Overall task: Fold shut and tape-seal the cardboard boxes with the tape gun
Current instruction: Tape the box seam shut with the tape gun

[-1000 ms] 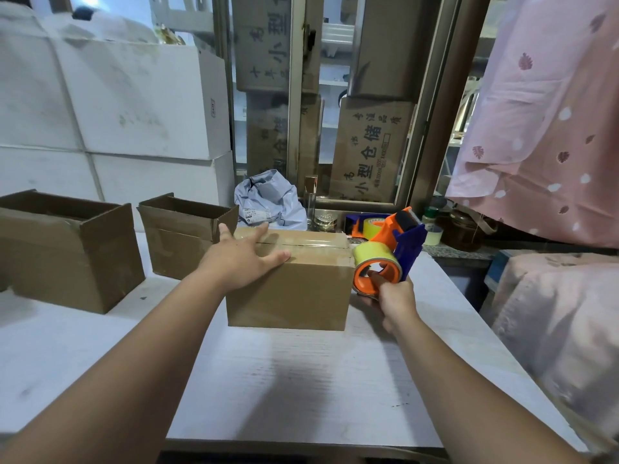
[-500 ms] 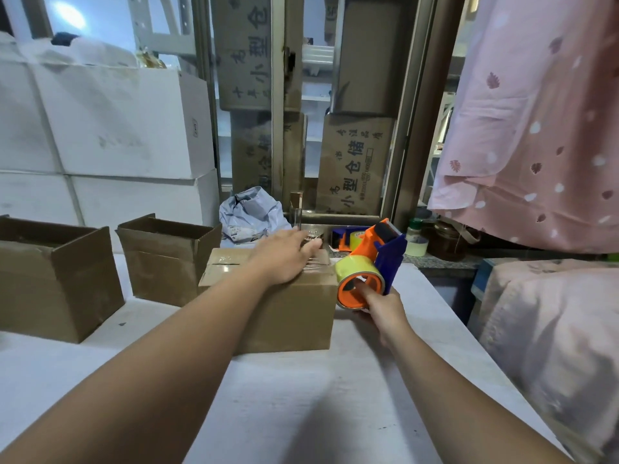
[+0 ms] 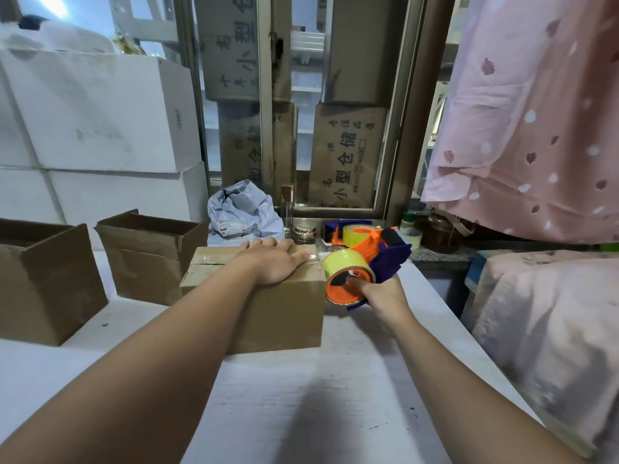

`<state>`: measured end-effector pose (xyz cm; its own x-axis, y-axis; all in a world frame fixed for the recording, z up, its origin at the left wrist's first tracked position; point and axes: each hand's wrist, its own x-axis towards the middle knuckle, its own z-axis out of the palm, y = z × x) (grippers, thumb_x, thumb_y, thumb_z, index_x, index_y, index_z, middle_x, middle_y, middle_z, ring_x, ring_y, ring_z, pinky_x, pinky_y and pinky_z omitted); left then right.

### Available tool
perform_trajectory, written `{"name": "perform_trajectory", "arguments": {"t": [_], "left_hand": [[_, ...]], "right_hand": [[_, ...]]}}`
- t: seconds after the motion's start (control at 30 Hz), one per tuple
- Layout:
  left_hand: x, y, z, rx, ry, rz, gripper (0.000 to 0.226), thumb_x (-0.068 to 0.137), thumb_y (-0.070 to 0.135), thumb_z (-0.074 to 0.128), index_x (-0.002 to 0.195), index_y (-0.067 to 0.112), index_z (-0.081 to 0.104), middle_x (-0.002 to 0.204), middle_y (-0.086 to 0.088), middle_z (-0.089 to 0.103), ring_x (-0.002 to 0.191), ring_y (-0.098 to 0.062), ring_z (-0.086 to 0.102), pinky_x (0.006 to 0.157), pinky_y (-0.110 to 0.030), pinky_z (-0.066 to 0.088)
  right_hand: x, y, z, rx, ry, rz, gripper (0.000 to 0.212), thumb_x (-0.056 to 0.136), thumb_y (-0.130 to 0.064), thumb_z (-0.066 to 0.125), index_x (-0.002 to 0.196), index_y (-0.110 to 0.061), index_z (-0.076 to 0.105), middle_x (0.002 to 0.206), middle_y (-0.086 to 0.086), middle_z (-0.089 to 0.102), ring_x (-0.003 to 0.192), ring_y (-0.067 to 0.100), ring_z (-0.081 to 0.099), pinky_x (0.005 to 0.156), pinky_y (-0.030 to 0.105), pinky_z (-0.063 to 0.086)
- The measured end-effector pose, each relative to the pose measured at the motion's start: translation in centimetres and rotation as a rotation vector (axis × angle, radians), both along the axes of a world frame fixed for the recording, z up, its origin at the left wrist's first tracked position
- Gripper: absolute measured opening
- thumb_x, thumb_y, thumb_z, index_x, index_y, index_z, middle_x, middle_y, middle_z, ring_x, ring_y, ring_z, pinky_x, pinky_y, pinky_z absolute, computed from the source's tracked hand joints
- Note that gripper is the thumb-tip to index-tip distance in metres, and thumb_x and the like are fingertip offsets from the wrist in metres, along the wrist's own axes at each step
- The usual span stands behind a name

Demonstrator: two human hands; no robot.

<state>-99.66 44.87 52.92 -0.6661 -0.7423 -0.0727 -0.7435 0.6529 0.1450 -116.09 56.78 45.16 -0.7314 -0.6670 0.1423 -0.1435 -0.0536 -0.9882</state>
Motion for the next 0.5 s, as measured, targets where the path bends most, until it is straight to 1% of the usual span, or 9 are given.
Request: {"name": "perform_trajectory", "arguments": {"t": [0.03,0.1,0.17,0.23,0.3,0.37,0.43,0.47,0.5], "left_hand": [[0.1,0.1,0.0,-0.005,0.009,-0.002,0.073,0.089,0.071,0.013,0.149,0.029,0.022,0.156,-0.011,0.021,0.143,-0.033,0.014,0.115,-0.047,0.009],[0.1,0.1,0.1,-0.013,0.015,-0.005,0.074,0.088,0.073,0.016,0.145,0.029,0.028,0.153,-0.011,0.026,0.141,-0.033,0.019,0.114,-0.047,0.013],[0.1,0.1,0.2,-0.018,0.014,-0.005,0.072,0.088,0.073,0.019,0.145,0.029,0.029,0.152,-0.011,0.027,0.140,-0.034,0.021,0.114,-0.047,0.016],[0.1,0.1,0.1,-0.028,0.008,-0.009,0.072,0.088,0.073,0.019,0.145,0.030,0.027,0.152,-0.012,0.027,0.140,-0.035,0.021,0.113,-0.047,0.017],[0.2,0.1,0.0,-0.035,0.012,-0.007,0.073,0.087,0.073,0.019,0.146,0.030,0.027,0.152,-0.012,0.027,0.140,-0.035,0.021,0.113,-0.047,0.017],[0.2,0.1,0.0,-0.034,0.018,-0.002,0.073,0.087,0.074,0.019,0.146,0.030,0.027,0.152,-0.011,0.027,0.140,-0.034,0.020,0.113,-0.046,0.016],[0.2,0.1,0.0,-0.030,0.024,0.001,0.074,0.087,0.074,0.020,0.146,0.030,0.027,0.152,-0.011,0.027,0.141,-0.034,0.020,0.114,-0.046,0.016],[0.2,0.1,-0.1,-0.029,0.026,0.002,0.074,0.086,0.075,0.020,0.145,0.030,0.028,0.152,-0.011,0.027,0.141,-0.034,0.020,0.114,-0.047,0.016],[0.2,0.0,-0.1,-0.029,0.027,0.001,0.074,0.086,0.075,0.020,0.145,0.030,0.029,0.152,-0.010,0.028,0.140,-0.034,0.020,0.114,-0.047,0.017]], "right_hand": [[0.0,0.0,0.1,0.013,0.023,-0.019,0.049,0.076,-0.005,0.075,0.110,-0.024,0.045,0.090,-0.011,0.058,0.086,0.011,0.057,0.081,0.036,0.052],[-0.3,0.0,0.2,0.039,0.076,-0.050,0.042,0.079,-0.003,0.072,0.107,-0.022,0.047,0.090,-0.006,0.060,0.091,0.018,0.060,0.082,0.038,0.052],[-0.9,0.2,0.6,0.066,0.129,-0.062,0.040,0.079,-0.001,0.068,0.110,-0.019,0.050,0.096,0.000,0.062,0.097,0.024,0.060,0.082,0.040,0.054],[-1.4,0.4,1.2,0.090,0.220,-0.067,0.040,0.080,0.000,0.064,0.112,-0.019,0.049,0.100,0.003,0.062,0.093,0.023,0.060,0.070,0.033,0.055],[-1.7,0.5,2.0,0.124,0.337,-0.051,0.040,0.081,0.000,0.061,0.114,-0.019,0.049,0.099,0.003,0.062,0.090,0.023,0.061,0.057,0.025,0.049],[-2.1,0.5,2.7,0.164,0.408,-0.055,0.045,0.080,0.000,0.058,0.118,-0.022,0.048,0.094,0.000,0.061,0.089,0.025,0.061,0.054,0.030,0.051],[-2.5,1.1,2.8,0.249,0.474,-0.045,0.058,0.080,0.001,0.056,0.129,-0.027,0.042,0.090,-0.006,0.057,0.082,0.025,0.061,0.051,0.038,0.056],[-2.6,1.6,2.7,0.304,0.529,-0.026,0.065,0.080,0.001,0.056,0.135,-0.028,0.038,0.093,-0.004,0.058,0.082,0.025,0.060,0.054,0.041,0.057],[-2.8,2.0,2.5,0.370,0.596,-0.015,0.068,0.080,0.002,0.056,0.138,-0.028,0.035,0.101,0.000,0.060,0.087,0.028,0.059,0.062,0.044,0.058]]}}
